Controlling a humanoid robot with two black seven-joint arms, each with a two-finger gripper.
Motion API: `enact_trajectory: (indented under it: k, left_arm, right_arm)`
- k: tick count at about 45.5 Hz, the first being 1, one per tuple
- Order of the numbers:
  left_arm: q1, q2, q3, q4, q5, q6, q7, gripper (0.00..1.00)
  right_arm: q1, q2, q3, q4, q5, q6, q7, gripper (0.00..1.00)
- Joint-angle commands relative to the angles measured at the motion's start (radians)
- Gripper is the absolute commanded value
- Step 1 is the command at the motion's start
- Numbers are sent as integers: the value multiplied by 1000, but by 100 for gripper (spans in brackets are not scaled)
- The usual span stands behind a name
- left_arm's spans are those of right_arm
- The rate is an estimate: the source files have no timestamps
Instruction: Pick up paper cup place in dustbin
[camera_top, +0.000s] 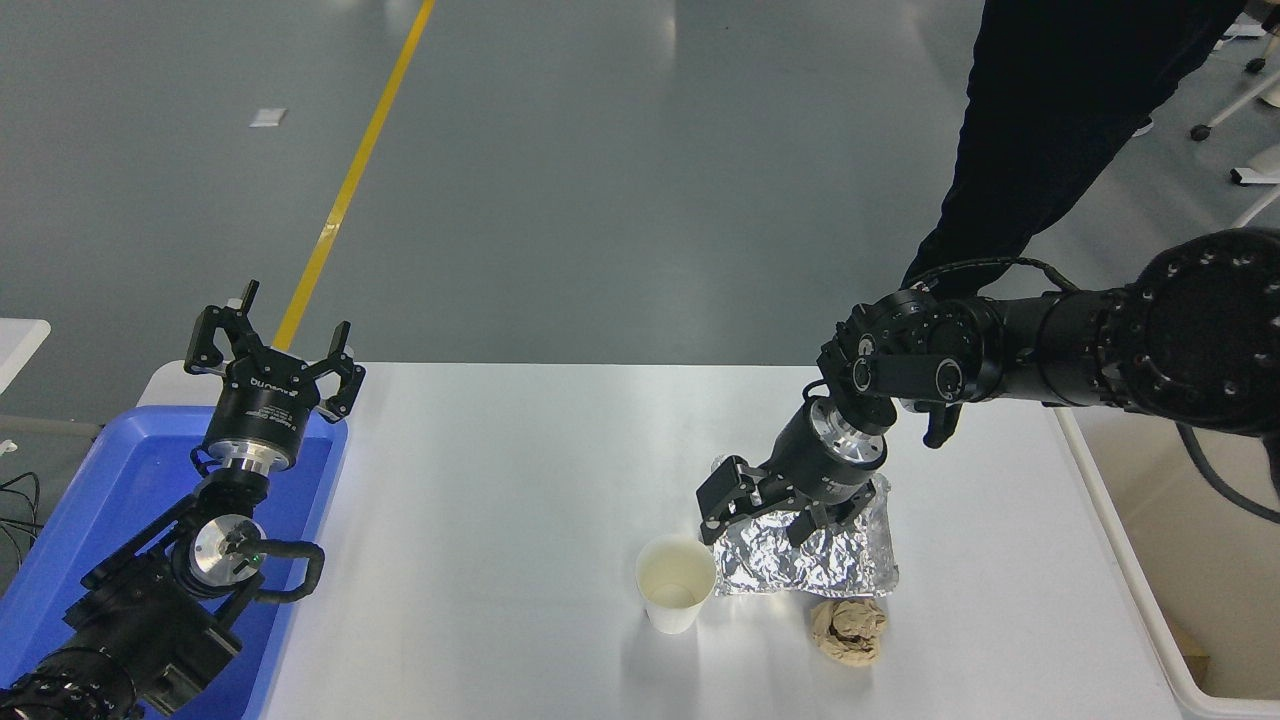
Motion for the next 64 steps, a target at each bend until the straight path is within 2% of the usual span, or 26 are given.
enact_trajectory:
  k: [1,33,40,43,46,49,53,57,64]
  left_arm:
    - [0,-1,0,0,0,0,-1,98]
    - [-1,1,0,0,0,0,-2,98]
    - [0,-1,0,0,0,0,-2,98]
    - [0,1,0,0,0,0,-2,98]
    - [0,1,0,0,0,0,-2,98]
    - [0,1,0,0,0,0,-2,98]
    - [-1,1,0,0,0,0,-2,98]
    - [0,1,0,0,0,0,-2,98]
    - [0,1,0,0,0,0,-2,98]
  right_arm:
    - [-79,0,71,-42,-5,-21,1,100]
    - [-209,0,109,-116,-10,-70,0,100]
    - [-220,0,109,-119,-34,-102,0,96]
    - [-222,0,109,-117,-48,-111,1,87]
    - [-223,0,109,-117,-56,-113,1,85]
    - [-223,0,109,-117,-57,-113,1,76]
    - [-223,0,109,-114,-66,-113,6,71]
    - [-223,0,109,-107,-97,-113,7,40]
    - [-219,0,109,-107,-120,-111,13,14]
